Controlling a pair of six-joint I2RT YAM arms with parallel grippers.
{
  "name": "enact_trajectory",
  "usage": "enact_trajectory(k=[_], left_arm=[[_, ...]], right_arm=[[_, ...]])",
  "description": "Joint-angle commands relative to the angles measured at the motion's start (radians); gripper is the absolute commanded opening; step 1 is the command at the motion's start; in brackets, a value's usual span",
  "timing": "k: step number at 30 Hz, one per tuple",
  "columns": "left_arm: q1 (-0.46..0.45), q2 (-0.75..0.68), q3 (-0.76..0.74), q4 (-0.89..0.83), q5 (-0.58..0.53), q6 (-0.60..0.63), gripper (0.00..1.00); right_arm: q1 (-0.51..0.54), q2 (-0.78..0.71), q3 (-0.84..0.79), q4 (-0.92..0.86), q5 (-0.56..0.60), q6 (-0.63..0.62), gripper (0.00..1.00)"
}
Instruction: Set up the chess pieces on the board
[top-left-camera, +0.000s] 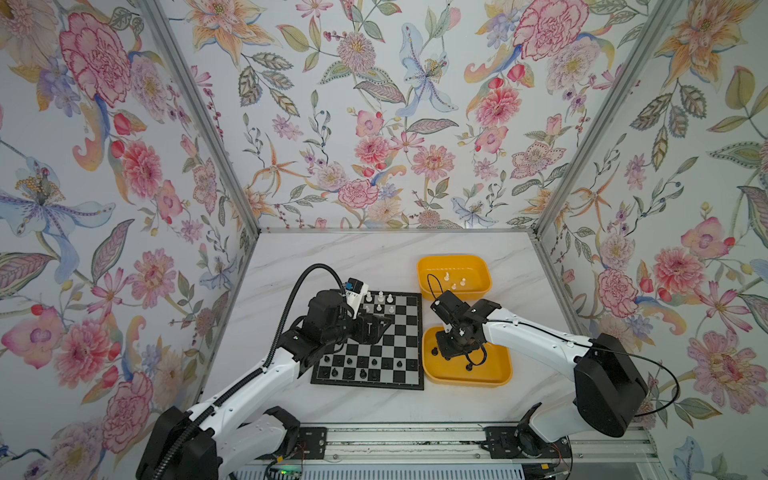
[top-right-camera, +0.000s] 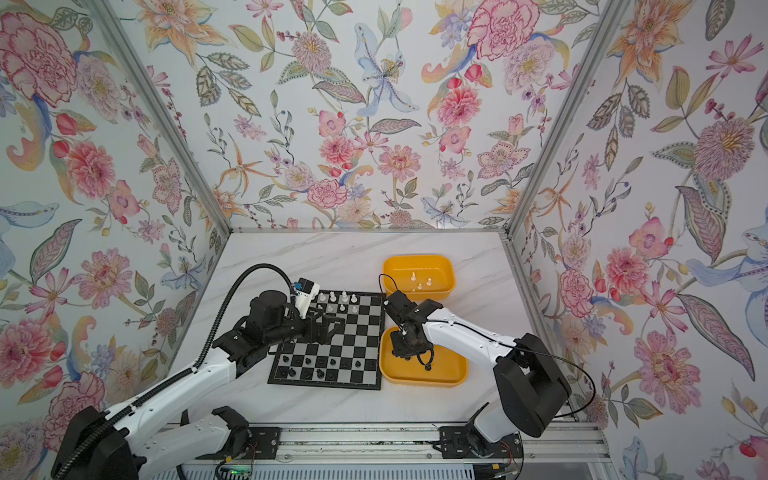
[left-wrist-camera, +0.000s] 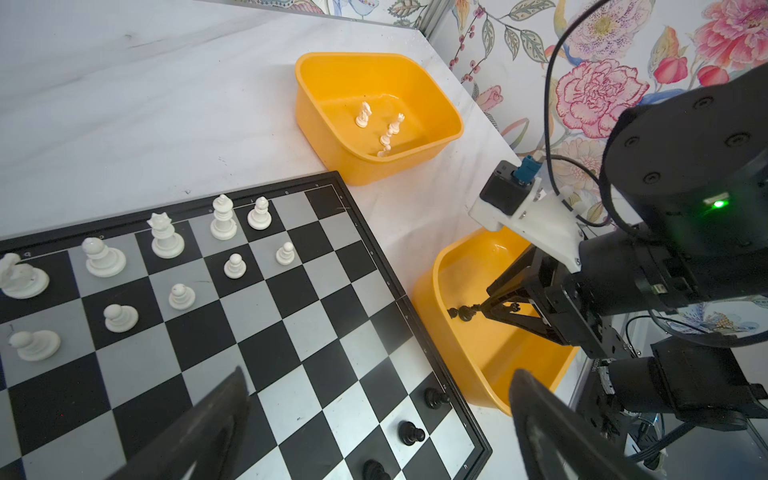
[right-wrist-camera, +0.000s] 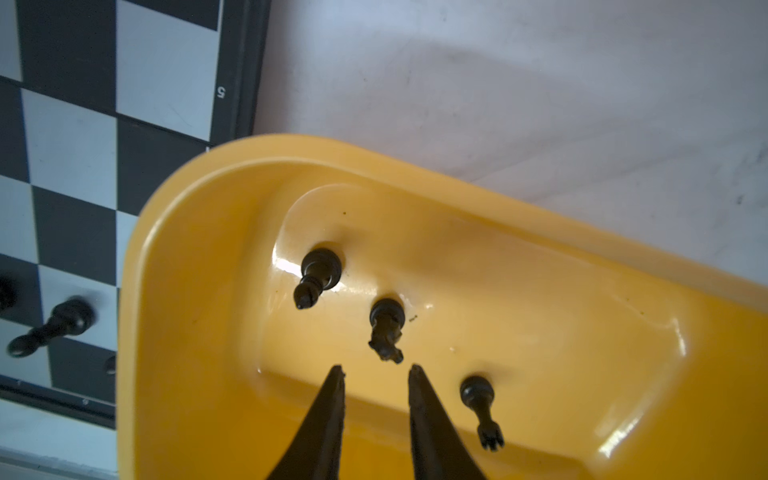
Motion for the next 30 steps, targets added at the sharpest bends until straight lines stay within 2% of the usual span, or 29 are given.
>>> enact_trajectory(k=[1, 14, 30], left_arm=[[-0.012, 0.008, 0.027, -0.005, -0.026, 0.027, 0.99], [-0.011, -0.052, -0.013, -0.037, -0.018, 0.032, 0.92], [-0.01, -0.031, 0.017, -0.077, -0.032, 0.059, 0.92]], right_arm=[[-0.001, 0.036, 0.037, 0.022, -0.024, -0.021, 0.29], [0.002, 0.122, 0.083, 0.052, -0.048, -0.037, 0.27], [-0.007, 0.136, 0.104, 0.054, -0.056, -0.043, 0.28]])
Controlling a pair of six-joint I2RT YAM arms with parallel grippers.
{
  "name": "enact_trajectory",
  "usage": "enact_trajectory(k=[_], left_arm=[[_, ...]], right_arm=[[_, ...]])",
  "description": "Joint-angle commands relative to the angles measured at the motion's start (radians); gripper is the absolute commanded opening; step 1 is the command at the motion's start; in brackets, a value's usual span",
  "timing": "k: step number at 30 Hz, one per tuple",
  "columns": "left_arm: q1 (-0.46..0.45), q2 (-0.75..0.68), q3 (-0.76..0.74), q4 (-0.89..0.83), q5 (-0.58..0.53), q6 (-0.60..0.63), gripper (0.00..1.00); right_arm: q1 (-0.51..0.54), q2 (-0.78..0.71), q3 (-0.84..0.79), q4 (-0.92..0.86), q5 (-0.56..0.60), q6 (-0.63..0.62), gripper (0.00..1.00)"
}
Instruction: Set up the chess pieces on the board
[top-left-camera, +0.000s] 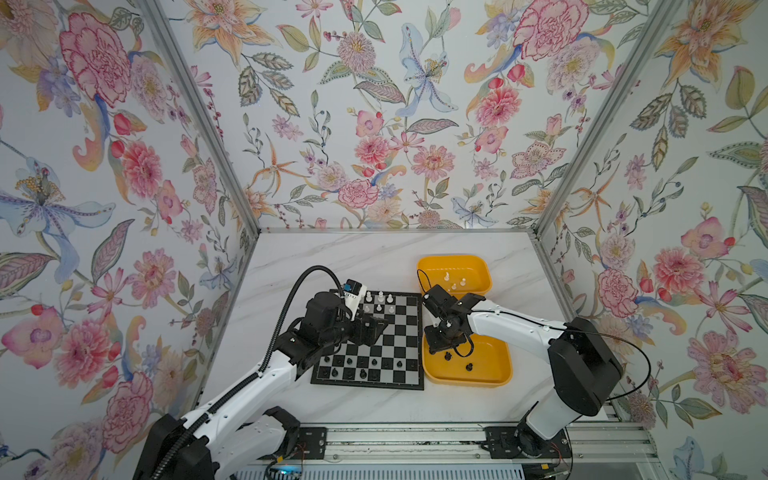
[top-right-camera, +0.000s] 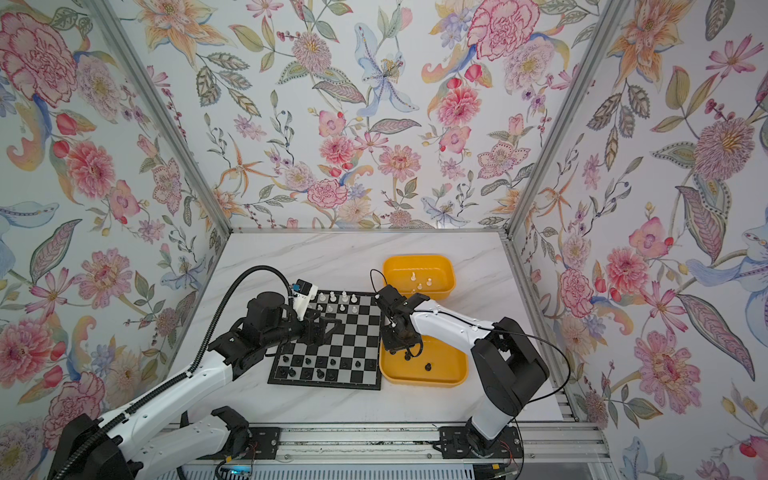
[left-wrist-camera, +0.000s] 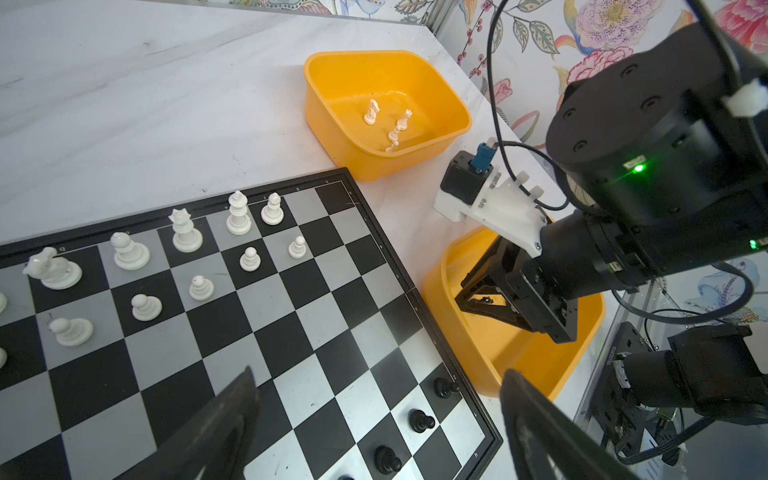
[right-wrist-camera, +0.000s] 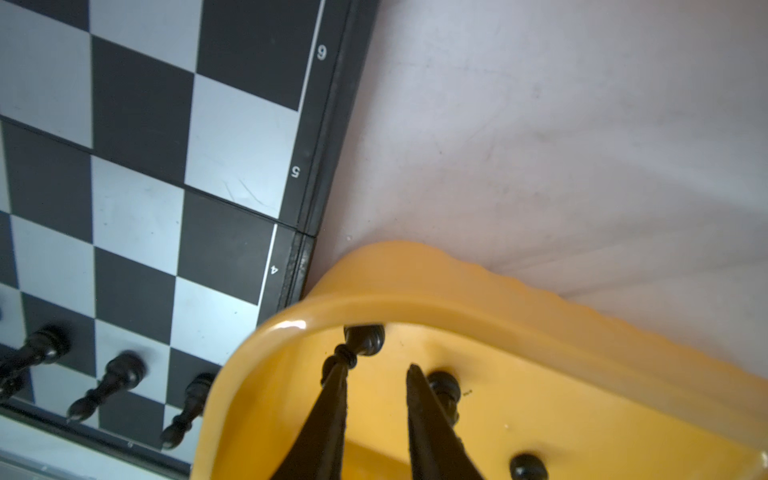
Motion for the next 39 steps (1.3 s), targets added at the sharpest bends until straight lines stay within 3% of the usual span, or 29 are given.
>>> enact_trajectory(k=[1, 18, 39], left_arm=[[-0.01, 0.006, 0.021, -0.024, -0.007, 0.024, 0.92], [-0.01, 0.039, 0.035, -0.007, -0.01, 0.017, 0.93], [-0.009, 0.036, 0.032, -0.013, -0.018, 0.015, 0.93]], right_arm=[[-0.007, -0.004, 0.02, -0.01, 0.003, -0.013, 0.28], [-0.009, -0.06, 0.038, -0.047, 0.01, -0.016, 0.29], [0.01, 0.017, 0.005, 0.014, -0.028, -0.013, 0.23]])
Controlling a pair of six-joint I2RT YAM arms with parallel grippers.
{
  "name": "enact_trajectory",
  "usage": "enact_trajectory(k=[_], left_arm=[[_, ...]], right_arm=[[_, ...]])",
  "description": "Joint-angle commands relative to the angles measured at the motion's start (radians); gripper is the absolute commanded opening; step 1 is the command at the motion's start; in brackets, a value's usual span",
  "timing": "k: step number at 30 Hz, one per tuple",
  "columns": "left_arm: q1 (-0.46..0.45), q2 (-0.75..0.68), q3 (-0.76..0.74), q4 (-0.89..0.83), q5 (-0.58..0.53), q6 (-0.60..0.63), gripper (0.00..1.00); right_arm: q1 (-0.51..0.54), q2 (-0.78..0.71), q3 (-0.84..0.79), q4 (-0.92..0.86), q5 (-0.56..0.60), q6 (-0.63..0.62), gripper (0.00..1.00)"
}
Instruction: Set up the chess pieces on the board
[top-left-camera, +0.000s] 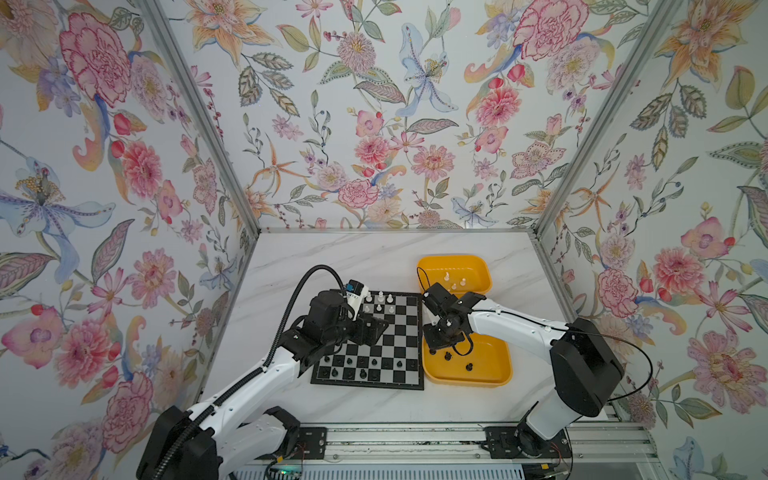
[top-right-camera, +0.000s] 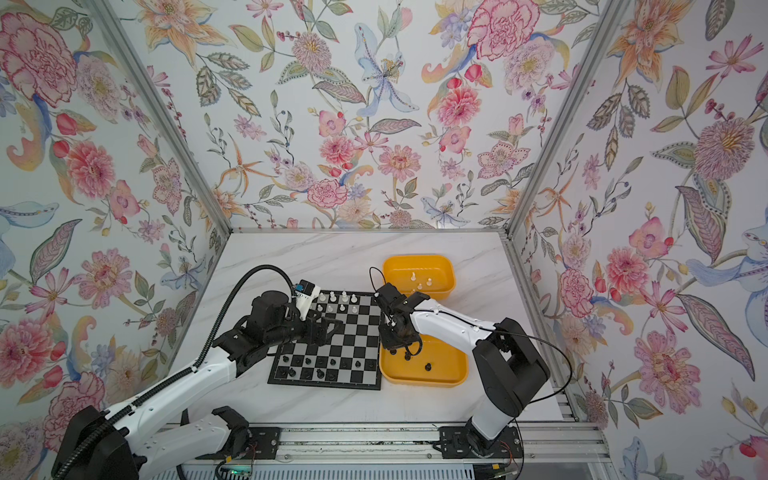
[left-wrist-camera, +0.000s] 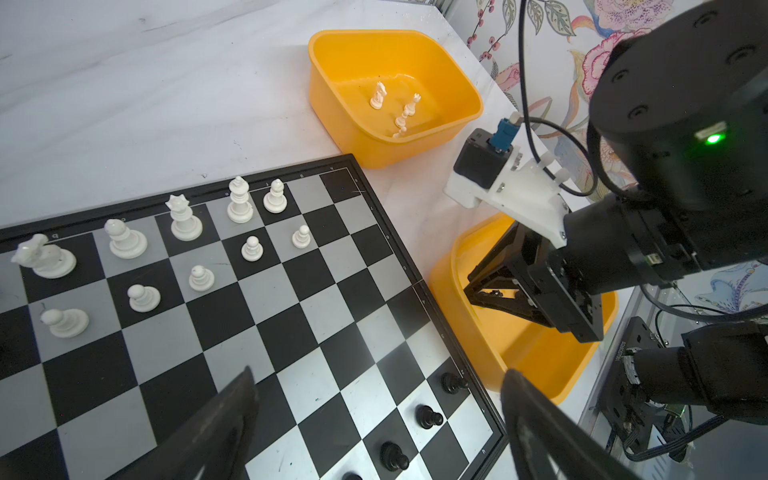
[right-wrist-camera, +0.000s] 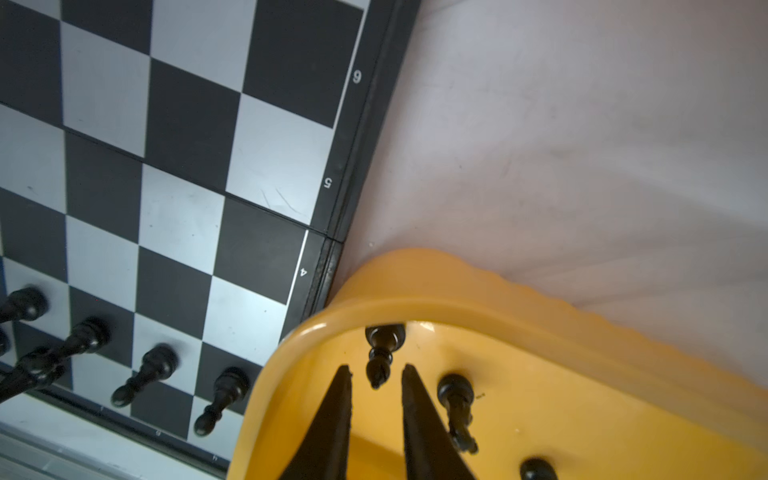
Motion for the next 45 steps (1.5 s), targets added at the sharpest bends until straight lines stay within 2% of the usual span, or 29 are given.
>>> enact_trajectory(k=[1, 16, 29, 34, 37, 45], left_arm=[[-0.012, -0.005, 0.024, -0.006, -0.017, 0.01, 0.93], [-0.009, 0.003, 0.029, -0.022, -0.021, 0.027, 0.93], [-0.01, 0.01, 0.041, -0.033, -0.019, 0.037, 0.93], [-0.004, -0.006, 0.046, -0.062, -0.046, 0.055, 0.93], [0.032, -0.021, 0.036, -0.083, -0.052, 0.052, 0.93], [0.196, -0.124, -0.024, -0.091, 0.06, 0.026, 0.94]], right_arm=[[0.006, 0.021, -0.012, 0.006, -0.007, -0.007, 0.23], [0.007, 0.05, -0.024, 0.014, -0.01, -0.005, 0.21], [0.01, 0.058, -0.019, 0.006, -0.003, 0.003, 0.11], [0.02, 0.032, 0.016, -0.046, 0.023, 0.01, 0.11], [0.03, 0.007, 0.057, -0.094, 0.043, 0.015, 0.11], [0.098, -0.042, 0.182, -0.208, 0.094, 0.05, 0.11]])
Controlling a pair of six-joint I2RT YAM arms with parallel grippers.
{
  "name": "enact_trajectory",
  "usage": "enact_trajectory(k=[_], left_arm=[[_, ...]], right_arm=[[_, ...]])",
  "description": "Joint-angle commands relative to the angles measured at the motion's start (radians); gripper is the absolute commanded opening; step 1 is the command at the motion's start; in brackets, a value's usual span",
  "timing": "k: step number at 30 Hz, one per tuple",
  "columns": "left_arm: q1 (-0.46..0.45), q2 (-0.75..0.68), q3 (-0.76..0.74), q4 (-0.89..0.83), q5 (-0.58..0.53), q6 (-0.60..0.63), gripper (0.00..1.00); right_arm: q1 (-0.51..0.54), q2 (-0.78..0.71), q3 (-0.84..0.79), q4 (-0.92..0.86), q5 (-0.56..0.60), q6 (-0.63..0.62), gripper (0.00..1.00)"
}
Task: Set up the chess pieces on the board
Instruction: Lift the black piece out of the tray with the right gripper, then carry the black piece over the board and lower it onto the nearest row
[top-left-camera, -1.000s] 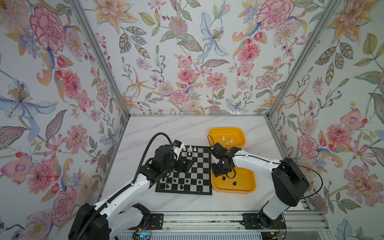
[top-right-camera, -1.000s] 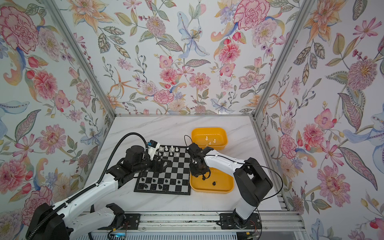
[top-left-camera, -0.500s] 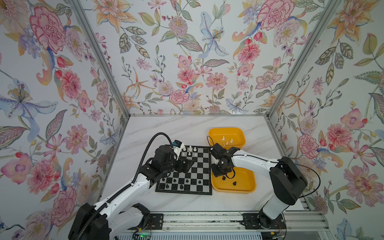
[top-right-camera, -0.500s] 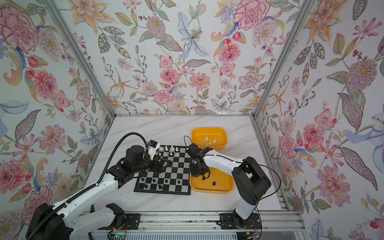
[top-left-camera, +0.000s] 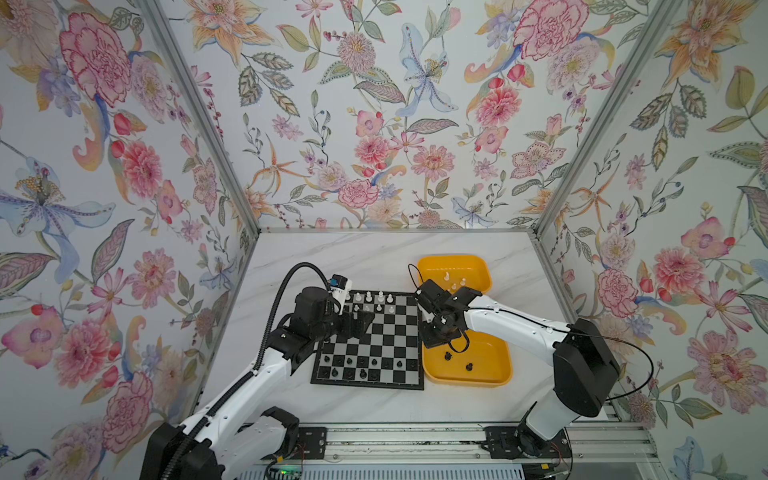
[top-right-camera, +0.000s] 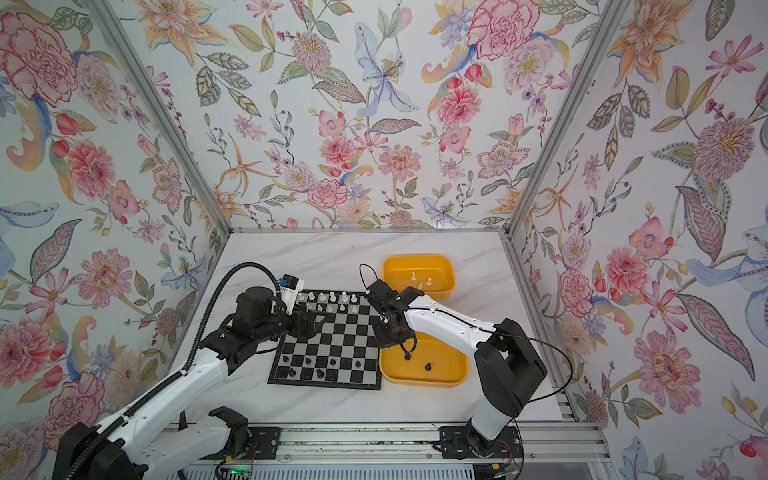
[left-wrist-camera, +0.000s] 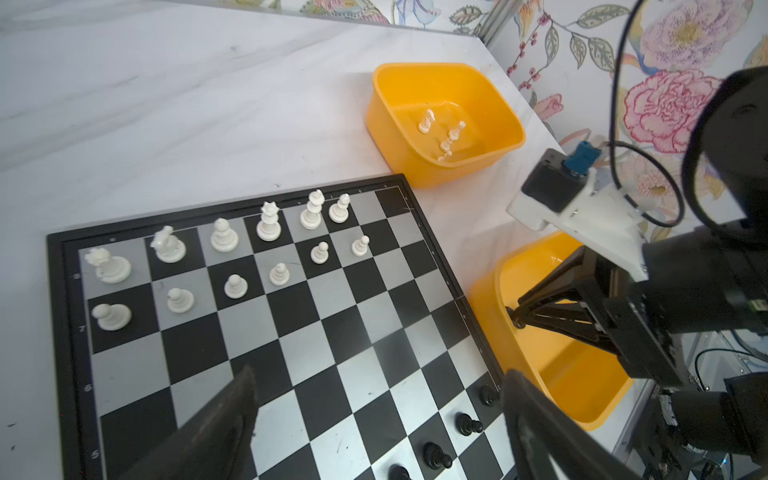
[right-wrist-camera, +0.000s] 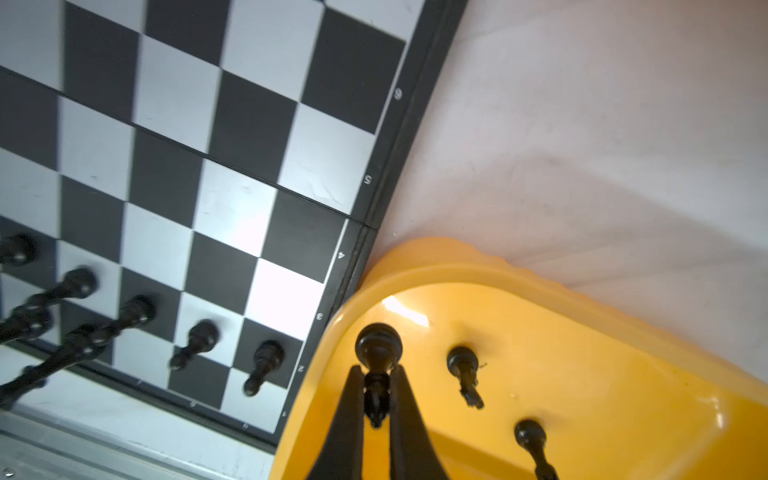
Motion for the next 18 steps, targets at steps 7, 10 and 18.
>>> enact_trajectory(k=[7, 10, 18], left_arm=[[0.062, -0.136, -0.073, -0.036, 0.071, -0.014, 0.95], [0.063, -0.17, -0.097, -0.03, 0.075, -0.029, 0.95], [0.062, -0.205, -0.101, -0.029, 0.086, -0.039, 0.96]], right_arm=[[0.128, -0.038, 0.126, -0.135, 0.07, 0.091, 0.11], [0.167, -0.025, 0.163, -0.153, 0.077, 0.109, 0.11], [0.28, 0.035, 0.219, -0.161, 0.074, 0.149, 0.12]])
